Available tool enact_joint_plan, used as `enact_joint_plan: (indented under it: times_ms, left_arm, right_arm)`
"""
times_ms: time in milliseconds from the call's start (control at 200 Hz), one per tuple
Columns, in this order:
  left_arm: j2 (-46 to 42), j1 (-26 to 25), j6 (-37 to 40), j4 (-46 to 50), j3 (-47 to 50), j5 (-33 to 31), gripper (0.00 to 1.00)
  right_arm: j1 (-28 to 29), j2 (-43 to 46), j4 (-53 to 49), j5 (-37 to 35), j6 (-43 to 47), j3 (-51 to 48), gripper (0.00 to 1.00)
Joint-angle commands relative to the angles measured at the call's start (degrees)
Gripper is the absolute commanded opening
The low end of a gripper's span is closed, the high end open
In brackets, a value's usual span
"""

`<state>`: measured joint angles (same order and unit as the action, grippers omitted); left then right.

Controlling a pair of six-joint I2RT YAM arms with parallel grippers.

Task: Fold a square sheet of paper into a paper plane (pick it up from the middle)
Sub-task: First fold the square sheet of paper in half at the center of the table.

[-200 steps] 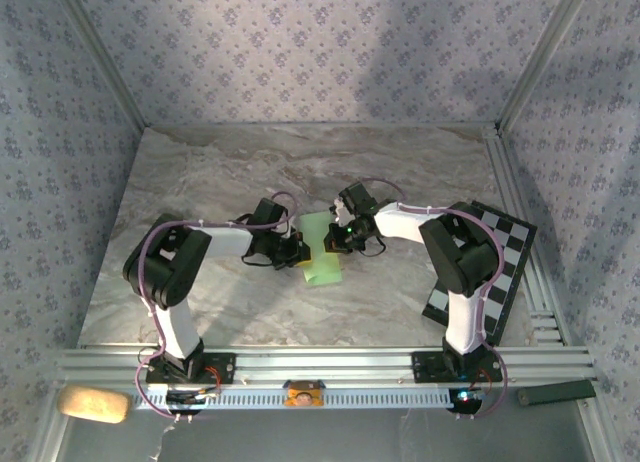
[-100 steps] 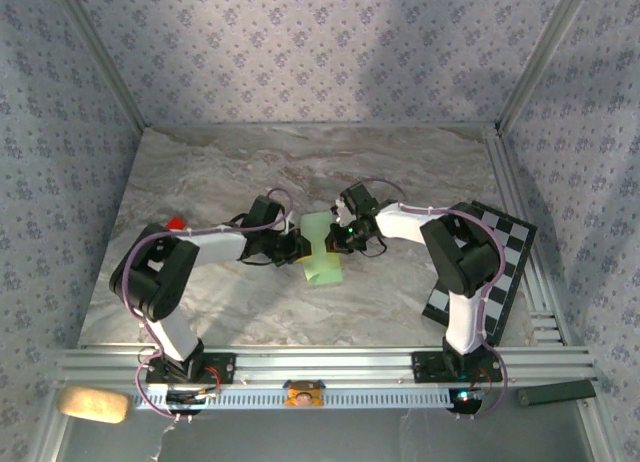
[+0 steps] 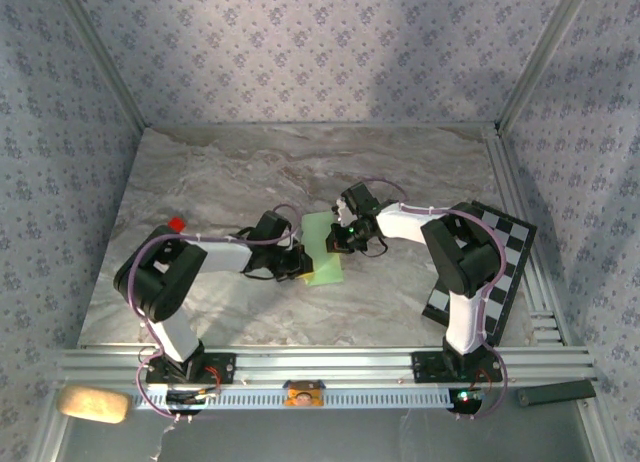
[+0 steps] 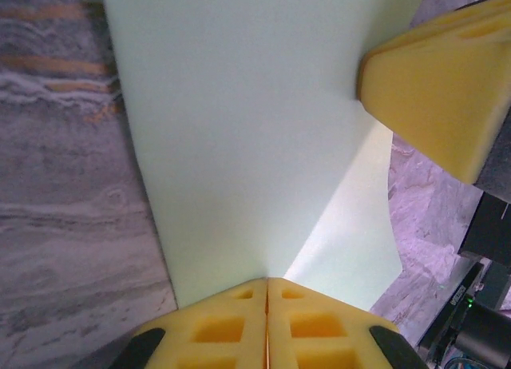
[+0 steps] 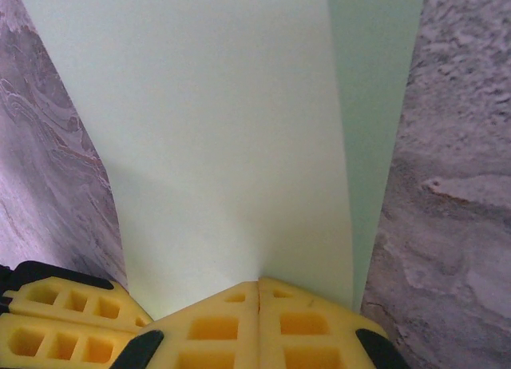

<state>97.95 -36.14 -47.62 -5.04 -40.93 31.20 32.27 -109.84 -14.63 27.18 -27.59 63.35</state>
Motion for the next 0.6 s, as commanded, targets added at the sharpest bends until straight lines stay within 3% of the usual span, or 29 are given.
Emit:
enact_joint_plan:
  times_ms: [0,300,595]
  left_arm:
    - [-1.0,-0.5,0.8,3.2,2.3,-2.9,0.08]
    - [-7.6,-2.0,-1.1,-0.1,0.8,-1.9,0.12]
    - [-0.8,-3.1,-1.9,-2.1,1.5,0.5,0.14]
  right_arm:
    - [-1.0,-2.5,-7.6,-8.2,-0.2,-3.0,0.0]
    - [-1.2,-2.2,-7.8,-8.1,-0.1,-3.0,0.0]
    - [-1.1,-2.3,-7.7,-8.0,0.1,-3.1,0.0]
